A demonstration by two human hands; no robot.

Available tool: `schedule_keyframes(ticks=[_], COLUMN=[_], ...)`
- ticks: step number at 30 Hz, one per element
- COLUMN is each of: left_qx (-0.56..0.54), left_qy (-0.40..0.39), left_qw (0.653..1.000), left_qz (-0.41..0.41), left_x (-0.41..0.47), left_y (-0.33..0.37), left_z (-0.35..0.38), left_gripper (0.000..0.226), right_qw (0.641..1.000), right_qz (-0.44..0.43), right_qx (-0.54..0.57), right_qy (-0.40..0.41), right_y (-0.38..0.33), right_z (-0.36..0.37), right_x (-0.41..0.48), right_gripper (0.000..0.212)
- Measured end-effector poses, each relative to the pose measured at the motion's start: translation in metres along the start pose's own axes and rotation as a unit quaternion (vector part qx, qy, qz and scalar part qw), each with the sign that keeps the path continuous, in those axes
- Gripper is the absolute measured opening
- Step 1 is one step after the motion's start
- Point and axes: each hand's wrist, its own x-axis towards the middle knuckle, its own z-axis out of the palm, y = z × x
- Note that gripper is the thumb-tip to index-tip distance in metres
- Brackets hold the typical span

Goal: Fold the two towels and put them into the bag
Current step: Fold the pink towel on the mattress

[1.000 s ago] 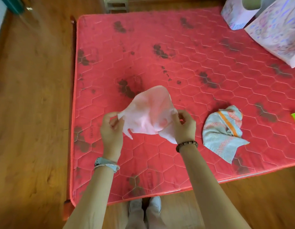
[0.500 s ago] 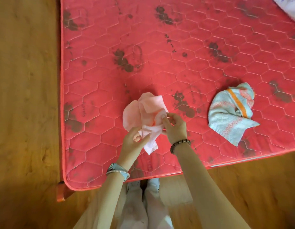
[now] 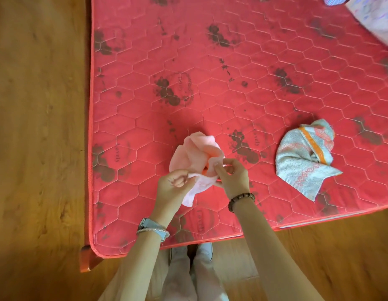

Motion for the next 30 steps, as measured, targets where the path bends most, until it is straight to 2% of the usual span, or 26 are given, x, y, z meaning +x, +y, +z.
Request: schedule_keyframes(ticks=[4, 7, 9, 13, 15, 20, 23, 25, 30], left_qx=[0.027, 0.020, 0.010, -0.115, -0.200, -0.253, -0.303, -0.301, -0.199], left_qy=[-0.028, -0.040, -0.038, -0.016, -0.037, -0.145, -0.194, -0.198, -0.091], left_qw=[0.999, 0.998, 0.999, 0.992, 0.977, 0.956, 0.933, 0.933, 0.976], left_qz=[0.026, 0.041, 0.037, -0.042, -0.061, -0.019, -0.009, 0.005, -0.002], left_x=[0.000, -0.006, -0.008, -0.009, -0.013, -0.017, -0.017, -0.016, -0.003], left_y=[0.010, 0.024, 0.028, 0.035, 0.044, 0.050, 0.055, 0.057, 0.042], left_z=[-0.006, -0.005, -0.004, -0.006, -0.009, -0.024, -0.030, -0.032, -0.037], left_gripper=[0.014, 0.025, 0.018, 0.009, 0.016, 0.008, 0.013, 0.012, 0.009], right_qw=[0.999, 0.998, 0.995, 0.990, 0.987, 0.984, 0.982, 0.978, 0.986], right_qz=[0.030, 0.042, 0.051, 0.085, 0.102, 0.094, 0.071, 0.063, 0.024], right_qx=[0.015, -0.051, -0.085, -0.113, -0.128, -0.148, -0.176, -0.196, -0.152], right_qy=[0.006, 0.004, 0.001, 0.006, -0.002, 0.015, 0.022, 0.023, 0.058], right_y=[-0.003, 0.000, 0.005, 0.022, 0.032, 0.049, 0.054, 0.054, 0.041], right_z=[0.000, -0.001, 0.000, 0.001, 0.002, 0.000, -0.001, -0.002, -0.003], right_x=[-0.001, 0.004, 0.007, 0.010, 0.010, 0.007, 0.011, 0.011, 0.005], right_gripper=[0.020, 0.036, 0.041, 0.038, 0.043, 0.050, 0.040, 0.027, 0.005])
